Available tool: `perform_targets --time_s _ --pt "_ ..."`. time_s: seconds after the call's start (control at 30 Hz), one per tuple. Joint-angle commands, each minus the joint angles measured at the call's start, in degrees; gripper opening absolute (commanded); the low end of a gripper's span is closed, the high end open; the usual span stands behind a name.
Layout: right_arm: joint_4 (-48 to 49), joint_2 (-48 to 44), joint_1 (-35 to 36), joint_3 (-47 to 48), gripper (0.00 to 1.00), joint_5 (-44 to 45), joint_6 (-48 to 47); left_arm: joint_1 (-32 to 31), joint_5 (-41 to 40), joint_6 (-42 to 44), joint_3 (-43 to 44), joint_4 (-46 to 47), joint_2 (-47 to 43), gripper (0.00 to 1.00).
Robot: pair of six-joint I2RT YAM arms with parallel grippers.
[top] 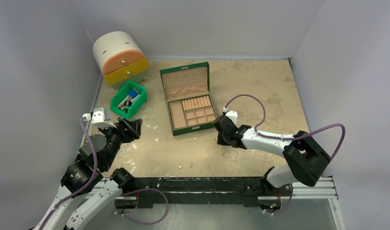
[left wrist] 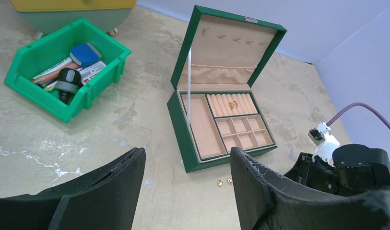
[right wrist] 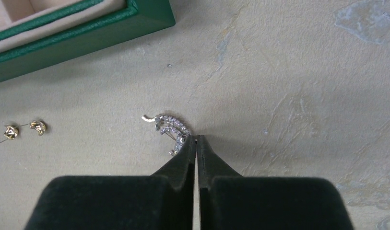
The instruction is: Organize the mixed jewelry
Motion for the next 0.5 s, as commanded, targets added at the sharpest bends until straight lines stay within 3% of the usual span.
perform_targets --time_s 0.0,0.47 --pt "-2.9 -2.3 -0.2 0.3 0.00 1.9 -0.4 0.0 -0.8 -0.4 0.1 2.0 0.5 0.65" --pt "-8.5 -10.2 -0.2 6.4 0.00 4.5 -2.9 0.0 -0.9 -0.4 0.1 2.0 0.4 0.65"
